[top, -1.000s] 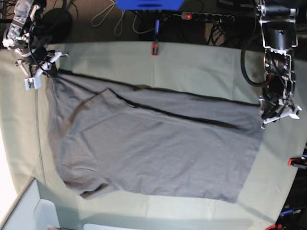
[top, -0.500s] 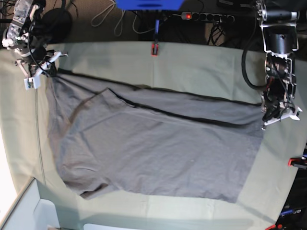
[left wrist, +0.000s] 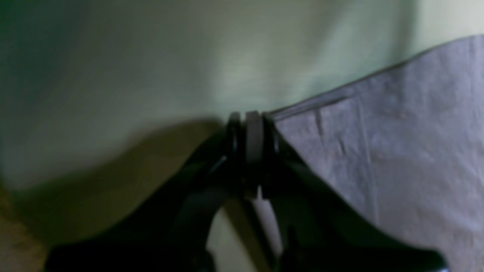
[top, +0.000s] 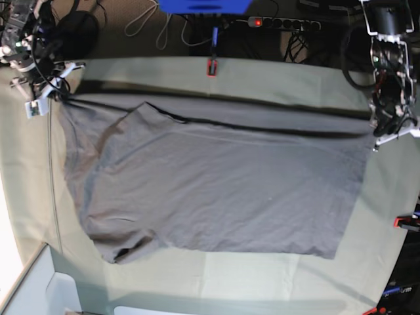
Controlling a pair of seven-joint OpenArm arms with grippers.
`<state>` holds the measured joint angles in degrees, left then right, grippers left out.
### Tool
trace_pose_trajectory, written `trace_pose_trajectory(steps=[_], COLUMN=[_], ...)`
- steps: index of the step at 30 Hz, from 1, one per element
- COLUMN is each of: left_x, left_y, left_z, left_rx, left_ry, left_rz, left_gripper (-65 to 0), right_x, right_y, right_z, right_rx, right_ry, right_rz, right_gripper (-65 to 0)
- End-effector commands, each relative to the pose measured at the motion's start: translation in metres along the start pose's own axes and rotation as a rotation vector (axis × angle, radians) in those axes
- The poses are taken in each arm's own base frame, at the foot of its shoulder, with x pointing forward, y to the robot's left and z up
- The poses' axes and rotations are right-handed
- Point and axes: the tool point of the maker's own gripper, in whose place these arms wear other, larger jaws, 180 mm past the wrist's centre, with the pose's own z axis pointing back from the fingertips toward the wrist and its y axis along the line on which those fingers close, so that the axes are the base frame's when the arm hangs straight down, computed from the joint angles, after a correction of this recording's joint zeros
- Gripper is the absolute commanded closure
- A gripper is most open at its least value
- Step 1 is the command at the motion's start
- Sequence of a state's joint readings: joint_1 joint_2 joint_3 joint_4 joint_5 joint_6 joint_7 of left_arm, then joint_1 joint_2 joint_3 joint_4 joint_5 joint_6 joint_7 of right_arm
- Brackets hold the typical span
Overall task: Layout the t-shirt on the table in an organized manner, then fold the t-shirt properly
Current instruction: 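Hold the folded edge with both grippers and pull it taut outward, then release the fold with the right gripper and grasp the folded edge again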
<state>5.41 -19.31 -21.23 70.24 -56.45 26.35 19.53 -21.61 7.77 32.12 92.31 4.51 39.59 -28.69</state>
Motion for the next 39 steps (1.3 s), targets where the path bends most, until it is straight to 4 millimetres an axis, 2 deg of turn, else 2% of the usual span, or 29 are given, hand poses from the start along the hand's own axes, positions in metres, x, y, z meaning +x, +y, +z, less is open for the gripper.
trace_pose_trajectory(steps=[1,5,8,16,18,23,25,29,34,38,39], left_x=[0.027,0.030,0.033,0.016,0.011,0.010,0.010,0.007,-0.006,-0.006,-0.006], left_y=[-0.011,-0.005,0.009,0.039,0.043,0.040,0.039,0.037,0.034,0.034,0.034], left_z=[0.005,0.014,0.020,0.024,0.024,0.025,0.025,0.024,0.024,0.024,0.024], left_rx=[-0.027,-0.032,-0.016,0.040,0.047,0.040,0.039,0.036,0.030,0.030,0.030], left_ry=[-0.072,-0.084,-0.098,-0.065,-0.055,-0.055,-0.055,-0.028,0.048,0.051,0.051], left_rz=[0.004,-0.013,0.000,-0.012,-0.006,-0.010,-0.008,-0.004,0.004,0.004,0.004], left_gripper=[0.0,0.0,0.0,0.0,0.0,0.0,0.0,-2.0,-3.5,-3.5,-3.5], right_x=[0.008,0.006,0.002,-0.004,-0.006,-0.015,-0.021,-0.024,-0.028,-0.021,-0.018], right_y=[-0.007,-0.010,-0.013,-0.008,-0.004,-0.001,0.000,-0.003,-0.030,-0.045,-0.041], right_z=[0.006,0.007,0.010,0.010,0.009,0.009,0.011,0.013,0.026,0.037,0.038], right_rx=[-0.014,-0.020,-0.024,-0.016,-0.011,-0.003,-0.002,-0.009,-0.089,-0.139,-0.141], right_ry=[-0.020,-0.015,-0.003,0.007,0.006,0.033,0.046,0.052,0.045,0.020,0.006], right_rz=[0.031,0.033,0.042,0.027,0.016,0.010,0.008,0.005,-0.036,-0.043,-0.050], right_gripper=[0.0,0.0,0.0,0.0,0.0,0.0,-2.8,-13.1,-25.1,-28.4,-28.4])
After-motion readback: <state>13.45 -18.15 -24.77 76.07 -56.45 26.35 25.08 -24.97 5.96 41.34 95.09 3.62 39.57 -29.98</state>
